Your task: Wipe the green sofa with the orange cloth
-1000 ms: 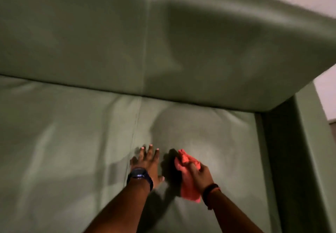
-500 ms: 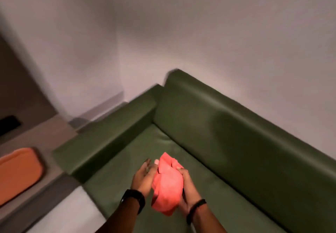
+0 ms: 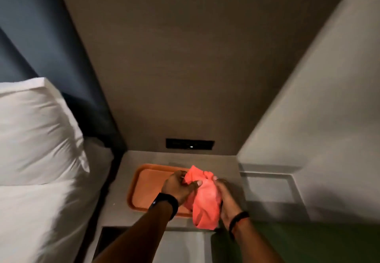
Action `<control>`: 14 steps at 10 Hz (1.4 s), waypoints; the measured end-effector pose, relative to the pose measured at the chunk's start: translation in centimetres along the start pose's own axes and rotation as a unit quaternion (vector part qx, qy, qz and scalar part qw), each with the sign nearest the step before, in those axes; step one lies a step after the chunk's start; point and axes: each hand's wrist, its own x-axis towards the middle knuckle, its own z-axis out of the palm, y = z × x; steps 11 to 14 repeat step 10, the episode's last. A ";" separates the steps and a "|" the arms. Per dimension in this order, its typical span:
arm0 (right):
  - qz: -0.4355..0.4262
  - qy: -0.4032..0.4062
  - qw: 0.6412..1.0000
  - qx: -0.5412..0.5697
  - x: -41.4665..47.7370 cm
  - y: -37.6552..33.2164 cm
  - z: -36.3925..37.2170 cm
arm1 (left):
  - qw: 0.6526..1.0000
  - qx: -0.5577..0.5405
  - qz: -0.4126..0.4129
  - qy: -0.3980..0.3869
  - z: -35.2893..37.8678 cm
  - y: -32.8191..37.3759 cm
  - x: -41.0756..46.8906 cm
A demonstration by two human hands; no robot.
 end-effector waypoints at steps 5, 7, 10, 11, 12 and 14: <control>0.037 0.010 0.920 -0.389 23.8 15.1 4.3 | 0.976 0.034 -0.199 0.080 1.5 -18.3 19.0; 0.027 0.025 0.909 -0.415 28.4 18.7 4.1 | 0.978 0.063 -0.187 0.071 3.2 -22.2 23.6; -0.023 0.099 0.915 -0.389 27.6 16.0 3.8 | 0.983 0.101 -0.127 0.091 3.3 -21.9 22.3; -0.023 0.099 0.915 -0.389 27.6 16.0 3.8 | 0.983 0.101 -0.127 0.091 3.3 -21.9 22.3; -0.023 0.099 0.915 -0.389 27.6 16.0 3.8 | 0.983 0.101 -0.127 0.091 3.3 -21.9 22.3; -0.023 0.099 0.915 -0.389 27.6 16.0 3.8 | 0.983 0.101 -0.127 0.091 3.3 -21.9 22.3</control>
